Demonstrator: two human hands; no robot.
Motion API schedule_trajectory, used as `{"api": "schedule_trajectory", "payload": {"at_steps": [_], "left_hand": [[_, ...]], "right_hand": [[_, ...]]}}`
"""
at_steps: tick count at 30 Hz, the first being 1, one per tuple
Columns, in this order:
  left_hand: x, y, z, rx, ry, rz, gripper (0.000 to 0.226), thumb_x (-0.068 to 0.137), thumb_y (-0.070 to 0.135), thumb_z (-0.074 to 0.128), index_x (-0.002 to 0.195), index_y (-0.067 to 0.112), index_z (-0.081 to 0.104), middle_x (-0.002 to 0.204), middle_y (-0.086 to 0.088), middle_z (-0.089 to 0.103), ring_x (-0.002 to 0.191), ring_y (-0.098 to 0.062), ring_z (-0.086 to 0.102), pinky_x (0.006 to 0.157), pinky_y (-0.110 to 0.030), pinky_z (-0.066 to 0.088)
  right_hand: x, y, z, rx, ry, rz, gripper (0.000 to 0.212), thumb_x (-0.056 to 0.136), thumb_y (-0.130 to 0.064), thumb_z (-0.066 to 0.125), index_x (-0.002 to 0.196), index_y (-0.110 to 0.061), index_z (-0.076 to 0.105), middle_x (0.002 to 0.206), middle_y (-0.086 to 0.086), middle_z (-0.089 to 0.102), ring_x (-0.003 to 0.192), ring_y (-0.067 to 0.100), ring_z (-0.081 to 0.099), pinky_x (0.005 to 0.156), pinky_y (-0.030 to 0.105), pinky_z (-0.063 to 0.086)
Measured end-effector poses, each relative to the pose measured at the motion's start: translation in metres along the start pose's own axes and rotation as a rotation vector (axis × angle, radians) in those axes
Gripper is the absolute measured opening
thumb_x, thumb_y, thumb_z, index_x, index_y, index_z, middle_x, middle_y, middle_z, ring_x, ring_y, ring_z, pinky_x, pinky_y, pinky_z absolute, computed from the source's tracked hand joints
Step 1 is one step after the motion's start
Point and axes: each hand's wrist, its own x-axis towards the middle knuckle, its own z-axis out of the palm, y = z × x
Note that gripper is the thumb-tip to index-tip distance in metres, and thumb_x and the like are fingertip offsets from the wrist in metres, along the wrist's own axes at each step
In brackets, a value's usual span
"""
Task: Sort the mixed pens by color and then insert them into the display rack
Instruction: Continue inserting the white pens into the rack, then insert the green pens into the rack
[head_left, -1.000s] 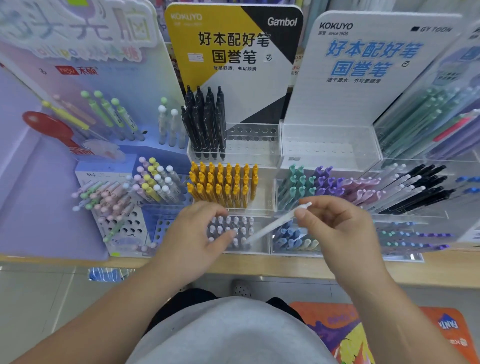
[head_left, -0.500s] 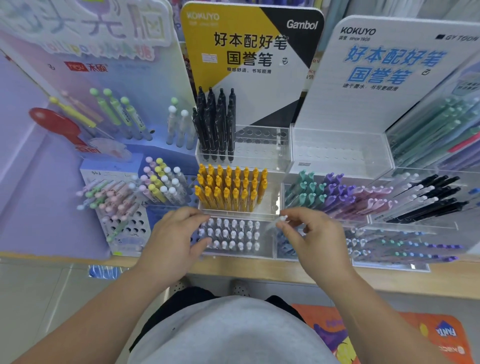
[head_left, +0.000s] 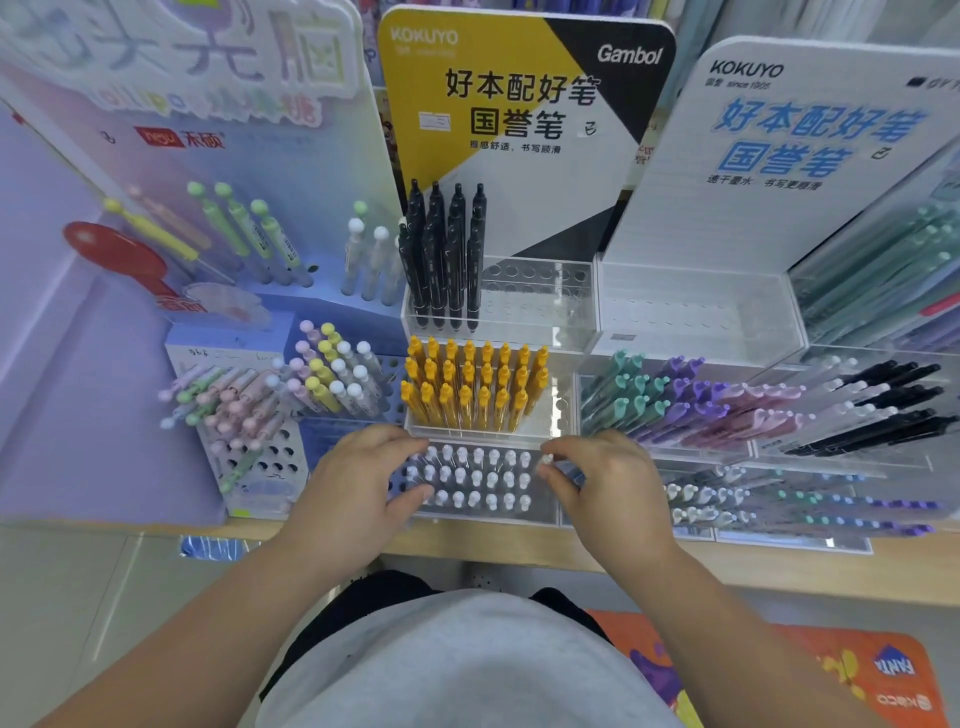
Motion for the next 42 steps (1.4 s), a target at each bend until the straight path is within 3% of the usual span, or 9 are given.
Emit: {"api": "schedule_trajectory", "payload": {"at_steps": [5, 9, 31, 37, 42], "left_hand": [[0.002, 0.001, 0.001, -0.022, -0.019, -0.001, 0.048, 0.087, 0.033, 0.074, 0.133, 0.024, 0.061, 0.129, 0.006, 0.058, 0.12, -0.016, 0.05, 0.098, -0.028, 0.039], [0.003, -0.002, 0.0, -0.042, -0.028, 0.024, 0.048, 0.086, 0.033, 0.075, 0.132, 0.029, 0.061, 0.123, 0.009, 0.058, 0.115, -0.015, 0.051, 0.096, -0.034, 0.044], [0.005, 0.002, -0.005, -0.005, -0.072, 0.019, 0.047, 0.086, 0.036, 0.074, 0.13, 0.032, 0.061, 0.124, 0.01, 0.056, 0.116, -0.014, 0.051, 0.096, -0.04, 0.047], [0.005, -0.001, -0.012, 0.015, -0.135, 0.057, 0.048, 0.088, 0.042, 0.07, 0.133, 0.032, 0.057, 0.126, 0.011, 0.054, 0.118, -0.013, 0.049, 0.099, -0.037, 0.045], [0.003, -0.017, -0.026, -0.041, -0.156, 0.137, 0.045, 0.09, 0.046, 0.066, 0.131, 0.028, 0.059, 0.128, 0.011, 0.052, 0.121, -0.013, 0.048, 0.103, -0.035, 0.041]], "right_hand": [[-0.002, -0.001, 0.007, -0.125, -0.003, -0.015, 0.019, 0.07, -0.021, 0.089, 0.084, -0.023, 0.076, 0.074, -0.008, 0.071, 0.071, 0.022, 0.061, 0.066, 0.034, 0.05], [-0.001, -0.004, 0.011, -0.191, 0.003, -0.002, 0.016, 0.072, -0.022, 0.087, 0.084, -0.024, 0.075, 0.073, -0.008, 0.07, 0.072, 0.022, 0.06, 0.066, 0.035, 0.049], [-0.002, -0.003, 0.014, -0.205, -0.025, 0.042, 0.015, 0.071, -0.03, 0.086, 0.075, -0.025, 0.072, 0.067, -0.01, 0.068, 0.071, 0.021, 0.058, 0.065, 0.036, 0.048], [-0.009, -0.018, 0.006, -0.252, -0.062, 0.082, 0.016, 0.078, -0.031, 0.079, 0.089, -0.023, 0.071, 0.081, -0.009, 0.072, 0.083, 0.024, 0.06, 0.072, 0.037, 0.045], [-0.035, -0.044, -0.013, -0.182, 0.075, 0.197, 0.03, 0.09, -0.04, 0.061, 0.111, -0.021, 0.07, 0.098, -0.006, 0.072, 0.099, 0.023, 0.06, 0.082, 0.041, 0.048]]}}
